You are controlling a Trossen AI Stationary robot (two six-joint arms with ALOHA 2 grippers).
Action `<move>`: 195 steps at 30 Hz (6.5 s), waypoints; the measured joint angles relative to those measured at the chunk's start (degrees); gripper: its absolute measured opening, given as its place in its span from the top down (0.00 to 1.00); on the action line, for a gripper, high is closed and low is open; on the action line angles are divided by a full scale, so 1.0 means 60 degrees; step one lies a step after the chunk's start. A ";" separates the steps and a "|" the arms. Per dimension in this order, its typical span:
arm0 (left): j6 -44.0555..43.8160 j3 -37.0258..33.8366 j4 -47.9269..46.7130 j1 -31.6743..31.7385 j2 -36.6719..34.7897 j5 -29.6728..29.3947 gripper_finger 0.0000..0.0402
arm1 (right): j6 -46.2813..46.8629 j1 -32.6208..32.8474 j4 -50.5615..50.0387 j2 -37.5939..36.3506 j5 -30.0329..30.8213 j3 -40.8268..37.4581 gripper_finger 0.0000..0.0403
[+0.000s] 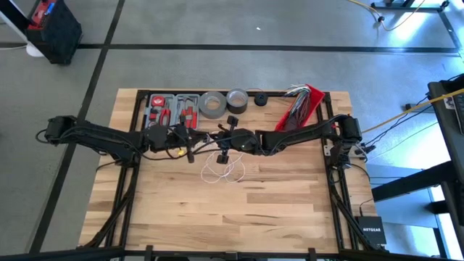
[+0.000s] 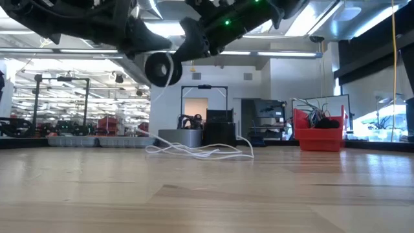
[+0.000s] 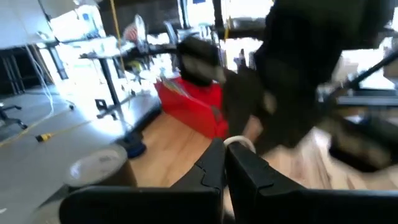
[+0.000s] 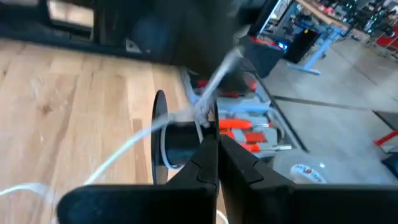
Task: Coil cords
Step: Coil the white wire on the black spool
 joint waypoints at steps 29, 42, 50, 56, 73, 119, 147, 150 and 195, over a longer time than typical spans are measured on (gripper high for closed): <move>-0.0128 0.0004 0.1076 -0.0503 0.0557 0.0970 0.99 | 0.2193 0.0013 -0.0099 0.0115 0.1049 0.0726 0.99; 0.0458 -0.0007 -0.0044 -0.0465 0.0529 0.0134 0.99 | 0.2450 0.0007 0.0313 0.0089 0.1011 0.0743 0.99; 0.0448 -0.0007 -0.0349 -0.0430 0.0519 0.0091 0.99 | 0.2236 0.0016 0.1076 0.0037 0.0716 0.0732 0.99; 0.0661 -0.0006 -0.0983 -0.0428 0.0539 0.0066 0.99 | 0.1870 0.0112 0.1517 -0.0192 0.0682 0.0732 0.99; 0.0688 -0.0007 -0.1165 -0.0099 0.1887 0.0043 0.99 | -0.0613 0.0638 0.2359 -0.0556 0.1245 0.0663 0.99; 0.0859 -0.0031 -0.2095 0.0327 0.1509 0.0064 0.99 | -0.0734 0.0390 0.0774 -0.1517 0.1148 0.0699 0.99; 0.0849 -0.0076 -0.1619 0.0315 0.1520 0.0073 0.99 | 0.0020 0.0390 -0.0508 -0.1554 0.0574 0.0747 0.99; 0.0838 -0.0072 -0.1633 0.0315 0.1520 0.0072 0.99 | 0.0016 0.0393 -0.0521 -0.1551 0.0574 0.0747 0.99; 0.0691 -0.0058 -0.1618 0.1018 0.1898 0.2662 0.95 | -0.0024 0.0390 -0.0060 -0.1533 0.0570 0.0725 0.99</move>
